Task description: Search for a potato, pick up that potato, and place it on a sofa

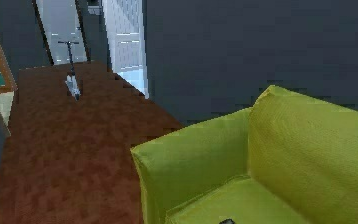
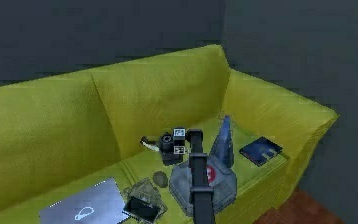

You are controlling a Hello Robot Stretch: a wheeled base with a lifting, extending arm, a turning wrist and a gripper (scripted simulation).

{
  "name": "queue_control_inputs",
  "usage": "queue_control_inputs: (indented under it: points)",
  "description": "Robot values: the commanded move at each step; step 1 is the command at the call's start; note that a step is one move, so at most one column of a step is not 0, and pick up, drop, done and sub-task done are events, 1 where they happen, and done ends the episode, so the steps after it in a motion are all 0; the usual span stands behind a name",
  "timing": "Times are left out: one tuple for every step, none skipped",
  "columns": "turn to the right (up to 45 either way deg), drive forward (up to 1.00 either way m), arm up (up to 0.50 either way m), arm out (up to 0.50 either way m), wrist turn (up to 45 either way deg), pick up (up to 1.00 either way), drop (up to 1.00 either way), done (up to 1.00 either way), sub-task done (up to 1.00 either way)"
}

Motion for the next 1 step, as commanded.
queue_control_inputs:
  points:
    - [0.0, 0.0, 0.1, 0.0, 0.0, 0.0, 0.0, 0.0, 0.0]
